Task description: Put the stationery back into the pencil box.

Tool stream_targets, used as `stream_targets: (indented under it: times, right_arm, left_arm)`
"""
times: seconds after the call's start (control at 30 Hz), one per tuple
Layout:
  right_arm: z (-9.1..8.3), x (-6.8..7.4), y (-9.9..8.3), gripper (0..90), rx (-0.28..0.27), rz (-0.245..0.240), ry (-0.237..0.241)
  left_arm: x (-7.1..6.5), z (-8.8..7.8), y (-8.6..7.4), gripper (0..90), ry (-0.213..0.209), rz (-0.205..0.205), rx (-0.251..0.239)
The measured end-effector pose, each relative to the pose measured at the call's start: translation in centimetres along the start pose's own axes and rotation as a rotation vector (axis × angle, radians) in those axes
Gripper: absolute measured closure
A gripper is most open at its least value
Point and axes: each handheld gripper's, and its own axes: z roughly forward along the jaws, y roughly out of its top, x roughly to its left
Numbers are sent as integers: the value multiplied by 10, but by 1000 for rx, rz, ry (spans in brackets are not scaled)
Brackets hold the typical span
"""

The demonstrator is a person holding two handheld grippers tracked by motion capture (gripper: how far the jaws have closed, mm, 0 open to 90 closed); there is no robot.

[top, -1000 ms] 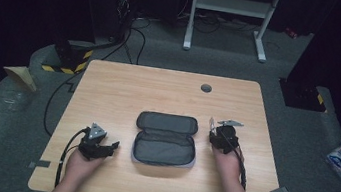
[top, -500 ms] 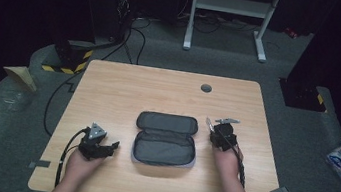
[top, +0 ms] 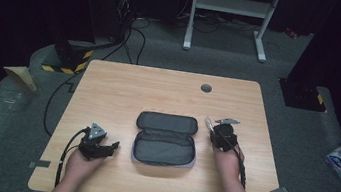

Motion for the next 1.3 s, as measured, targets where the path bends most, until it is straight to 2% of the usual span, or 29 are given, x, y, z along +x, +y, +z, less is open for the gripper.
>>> stream_targets:
  times: [0.17,0.47,0.87,1.3]
  right_arm:
    - [-6,0,-3,786,-24,-16,15]
    - [-19,0,-10,786,-55,-16,38]
    - [-37,2,-17,786,-95,-25,48]
    - [-51,8,-24,786,-131,-59,68]
  left_arm:
    - [0,0,0,326,0,0,0]
    - [0,0,0,325,0,0,-1]
    - [0,0,0,325,0,0,-1]
    - [0,0,0,325,0,0,0]
